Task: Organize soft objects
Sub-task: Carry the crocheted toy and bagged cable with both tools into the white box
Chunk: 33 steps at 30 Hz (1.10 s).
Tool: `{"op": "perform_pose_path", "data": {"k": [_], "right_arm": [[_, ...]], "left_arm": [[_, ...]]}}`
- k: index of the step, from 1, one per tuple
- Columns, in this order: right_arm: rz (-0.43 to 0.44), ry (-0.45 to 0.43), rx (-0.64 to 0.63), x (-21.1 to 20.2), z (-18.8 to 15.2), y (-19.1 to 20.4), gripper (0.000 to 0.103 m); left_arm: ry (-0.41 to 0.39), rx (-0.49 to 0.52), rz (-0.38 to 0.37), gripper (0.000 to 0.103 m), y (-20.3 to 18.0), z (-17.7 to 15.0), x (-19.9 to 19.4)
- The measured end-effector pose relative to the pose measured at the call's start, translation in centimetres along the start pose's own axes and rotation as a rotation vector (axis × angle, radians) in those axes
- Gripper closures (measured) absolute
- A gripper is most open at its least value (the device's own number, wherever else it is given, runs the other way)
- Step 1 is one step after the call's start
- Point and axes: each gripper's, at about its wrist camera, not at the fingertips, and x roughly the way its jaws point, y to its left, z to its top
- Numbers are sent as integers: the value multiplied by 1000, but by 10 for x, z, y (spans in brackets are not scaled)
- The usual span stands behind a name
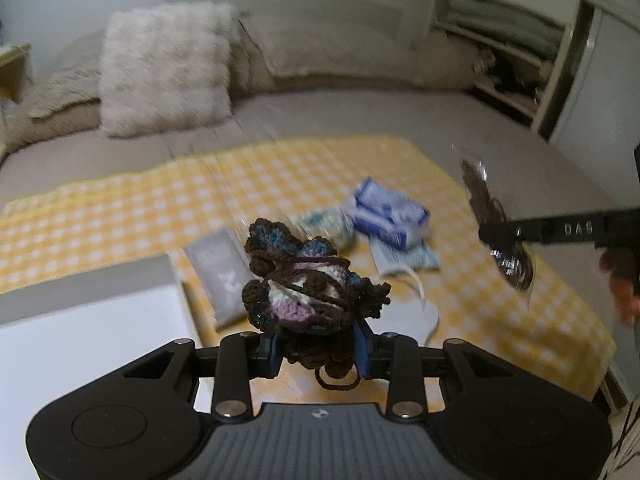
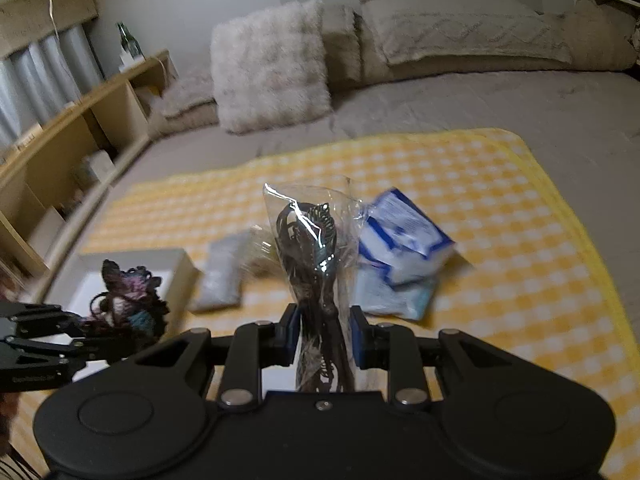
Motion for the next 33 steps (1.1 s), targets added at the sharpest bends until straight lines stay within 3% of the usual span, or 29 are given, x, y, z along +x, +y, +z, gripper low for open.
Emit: {"op": "perform_pose_path", "data": {"k": [7,15,24,33], "right_arm": [[75,-50,39,-4,7,41,76],[129,-29,17,12,8,91,76],[209,69,98,49,1,139,76],[226,208,149,94,-21,186,76]], "left_arm": [[-113,-62,32,67,12,1,-35],[-178,-119,85,67,35,-5,-64],[-160,-193,172,67,73,-28,-83],[-78,-290,206,67,114,-54,-88]]}}
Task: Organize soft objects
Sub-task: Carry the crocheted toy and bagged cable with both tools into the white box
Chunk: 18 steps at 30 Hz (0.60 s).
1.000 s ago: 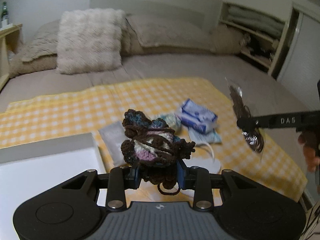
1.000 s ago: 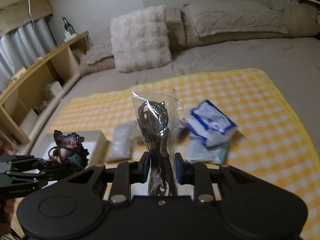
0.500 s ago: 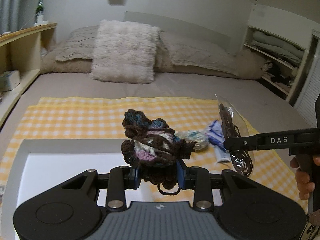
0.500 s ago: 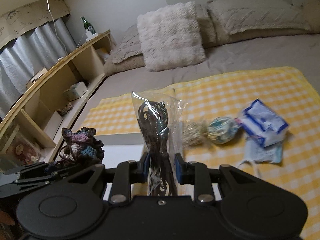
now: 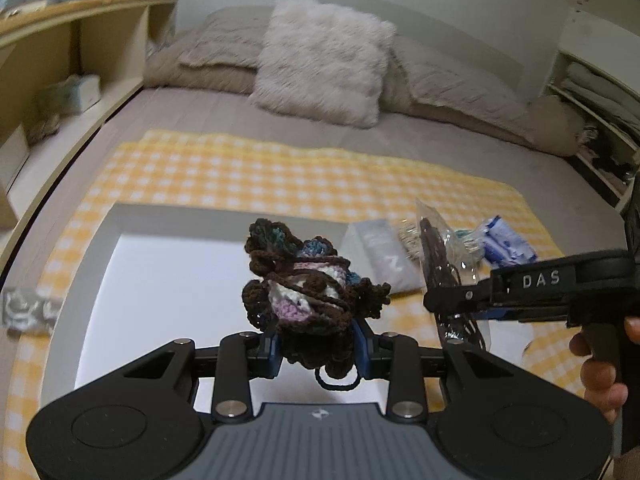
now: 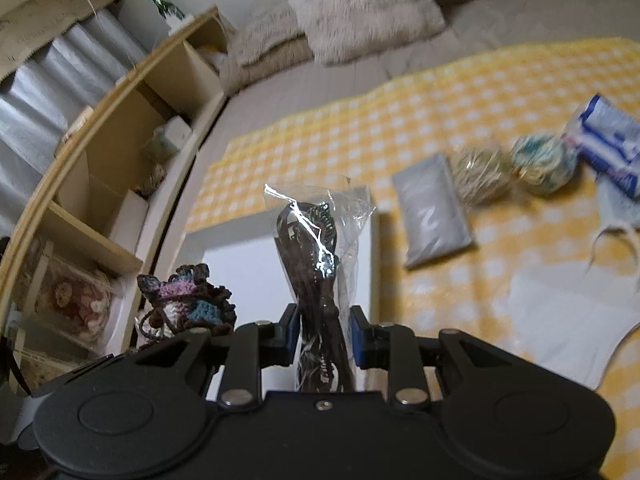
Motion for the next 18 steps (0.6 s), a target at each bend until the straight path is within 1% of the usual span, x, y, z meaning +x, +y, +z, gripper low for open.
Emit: {"op": "perform_pose_path", "data": {"k": [6,9,12,16,17,18], "right_arm": [[-30,72,-3,30,-13,19,76],[-53,84,-14,39,-19,28,76],[-85,83,-14,47,-23,34,76],[-129,89,-10,57,-27,37,75],[-143,94,-19,60,-27,37,72],[-165,98,-30,62,-29,38,71]], "left_arm": [[47,-77,34,67,32,-8,6],[81,-117,52,67,44,-12,12],[129,-157,50,67,54,-13,22],[174,-150,64,67,61,-17,33],[182,-150,64,67,63,-18,36],[191,-152,63,67,64,-18,39]]}}
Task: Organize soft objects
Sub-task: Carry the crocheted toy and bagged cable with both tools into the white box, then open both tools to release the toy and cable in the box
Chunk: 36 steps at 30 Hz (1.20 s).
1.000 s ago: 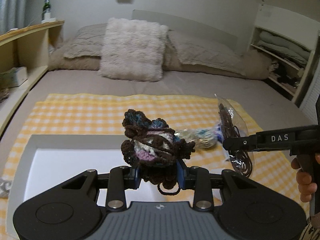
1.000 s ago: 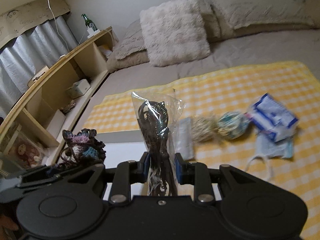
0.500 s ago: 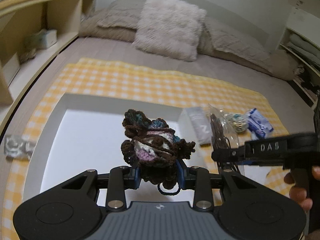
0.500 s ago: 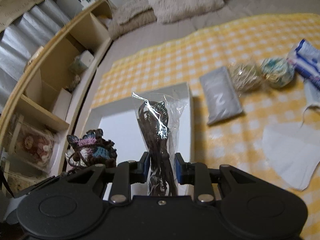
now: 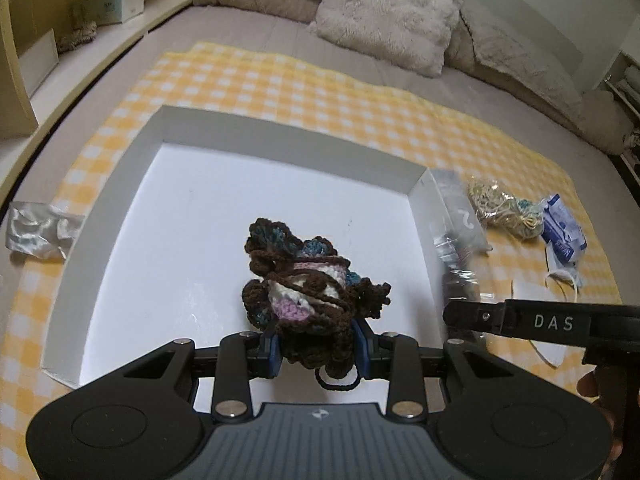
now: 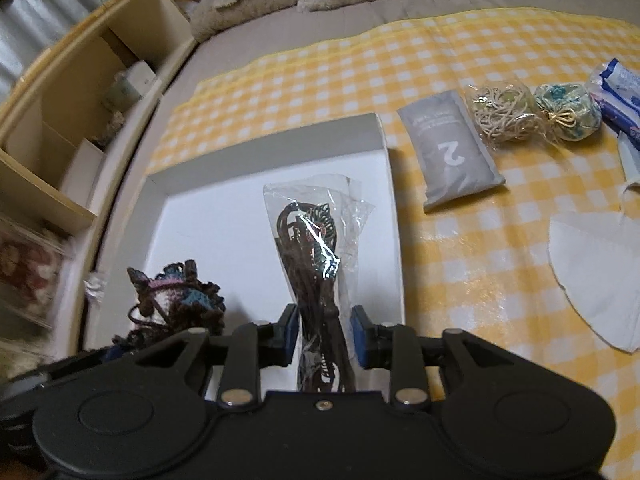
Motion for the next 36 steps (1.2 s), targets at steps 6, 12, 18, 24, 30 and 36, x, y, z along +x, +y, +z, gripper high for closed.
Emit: {"op": "perform_pose_path", "data": {"k": [6,12,18,24,30,36], "right_arm": [[-8,-8,-16,-10,2,-3,54],[22,-14,-68,-17,7,-6,76],[104,33,-188,0,8,2,95],[40,134,-405,36,-5,25,99],[-6,153,-481,37,-9,21,103],[49,146,-399,19,-1,4,101]], "left_arm": [[41,18,-16,67,-2,1,15],[98,45,-41,67,-10,-4,30],[140,104,-33,67,-24,-11,41],[138,96,-21,67,-22,-9,43],[158,105,-61,67,-28,-12,48],[169,133,-66,63,-37,-14,49]]}}
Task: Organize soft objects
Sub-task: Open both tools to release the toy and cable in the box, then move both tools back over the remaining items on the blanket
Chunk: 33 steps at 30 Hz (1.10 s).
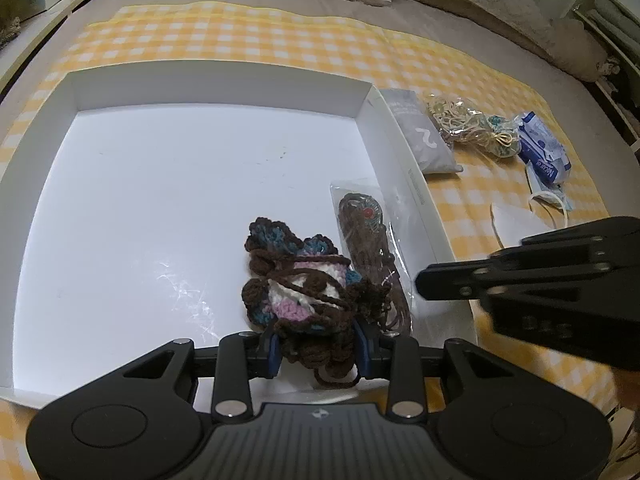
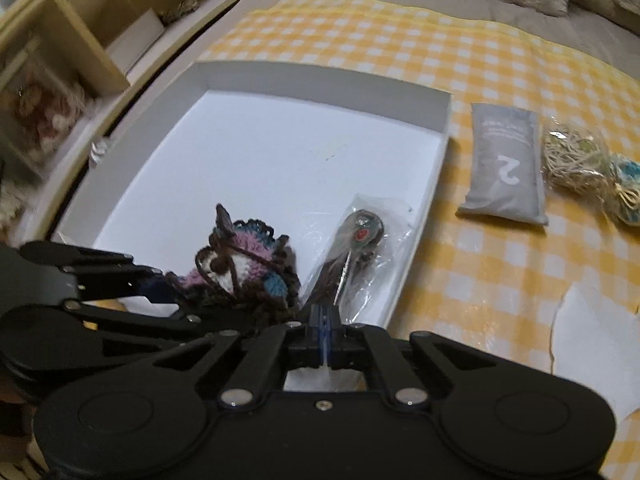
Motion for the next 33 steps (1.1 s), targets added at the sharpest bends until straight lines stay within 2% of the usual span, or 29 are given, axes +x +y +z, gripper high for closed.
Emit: {"op": "perform_pose_path", "data": {"k": [2,6,8,12,14,17,22,24,29,33], "right_arm": [[17,-17,6,-9,-3,-3,100],[29,-61,11,-26,-6,-7,91],[14,-88,6,-35,-8,-8,81],[12,-134,8,-52,-13,-13,74],[16,-161,10,-59,-14,-17,58],[9,-199,-2,-69,-18,-17,43],[-25,-240,-4,-80,-24,-17,26],[-41,-249,7,-83,-25,-18,20],[-52,-292,25,-94,-30,-20,1],[-73,-331,27,-104,-33,-20,0]], "left_arm": [[3,1,10,59,-2,0,-2],[-17,26,49,39,-8,-2,-12],[-38,26,56,37,-8,-3,-18],[-85,22,71,28,-8,-5,-35],[-112,18,80,23,-9,-6,-44],[-156,17,94,17,-10,-8,-58],[-206,6,114,4,-11,-15,-77],[-223,6,121,0,-12,-17,-83],[-272,23,157,0,-15,-23,-97],[-308,21,175,0,-14,-26,-105]]}}
